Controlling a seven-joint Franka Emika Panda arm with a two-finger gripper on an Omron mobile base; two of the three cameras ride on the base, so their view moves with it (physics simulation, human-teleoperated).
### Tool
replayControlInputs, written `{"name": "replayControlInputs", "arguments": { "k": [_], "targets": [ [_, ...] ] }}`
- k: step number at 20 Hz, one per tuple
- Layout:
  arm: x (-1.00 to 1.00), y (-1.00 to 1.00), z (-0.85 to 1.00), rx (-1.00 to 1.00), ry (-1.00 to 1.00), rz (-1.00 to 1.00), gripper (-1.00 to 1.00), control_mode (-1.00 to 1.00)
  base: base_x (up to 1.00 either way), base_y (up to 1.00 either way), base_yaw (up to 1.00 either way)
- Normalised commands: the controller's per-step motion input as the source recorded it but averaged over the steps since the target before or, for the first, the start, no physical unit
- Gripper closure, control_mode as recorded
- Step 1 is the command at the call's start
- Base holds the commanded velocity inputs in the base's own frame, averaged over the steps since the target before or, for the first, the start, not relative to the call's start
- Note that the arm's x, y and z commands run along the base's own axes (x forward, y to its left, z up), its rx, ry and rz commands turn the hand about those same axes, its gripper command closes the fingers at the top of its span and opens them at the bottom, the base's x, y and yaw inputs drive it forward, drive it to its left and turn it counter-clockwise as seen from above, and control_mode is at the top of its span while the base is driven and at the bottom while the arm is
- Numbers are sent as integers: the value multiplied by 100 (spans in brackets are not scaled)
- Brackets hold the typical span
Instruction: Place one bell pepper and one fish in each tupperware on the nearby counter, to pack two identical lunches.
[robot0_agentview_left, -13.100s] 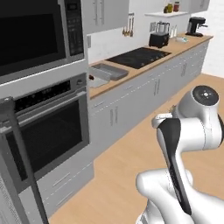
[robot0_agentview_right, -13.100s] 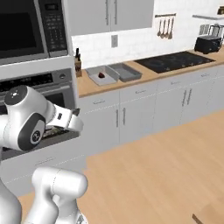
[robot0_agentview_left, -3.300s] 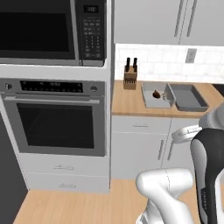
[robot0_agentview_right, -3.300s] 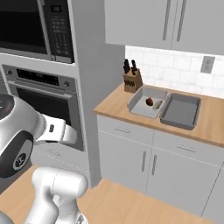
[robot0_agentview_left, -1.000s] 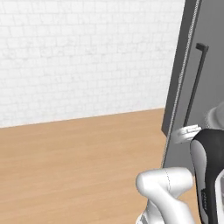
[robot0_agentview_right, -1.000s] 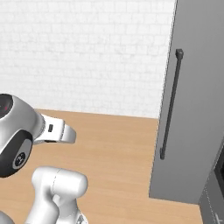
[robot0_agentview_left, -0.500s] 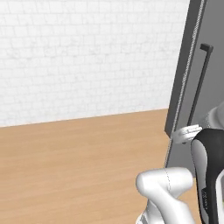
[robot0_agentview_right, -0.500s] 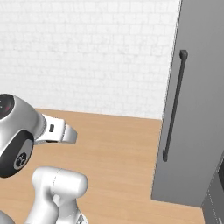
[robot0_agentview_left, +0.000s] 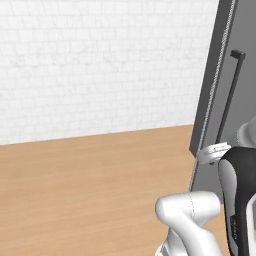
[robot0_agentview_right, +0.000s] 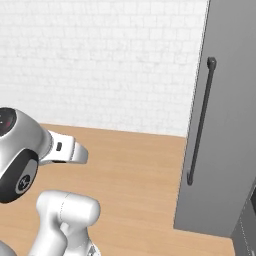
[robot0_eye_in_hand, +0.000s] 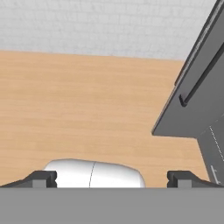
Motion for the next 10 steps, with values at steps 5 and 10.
{"name": "replayControlInputs", "arguments": {
  "k": [5,10],
  "targets": [
    [0,0,0,0,0,0,-100,100,100,100,5],
    [0,0,0,0,0,0,-100,100,100,100,4]
  ]
}}
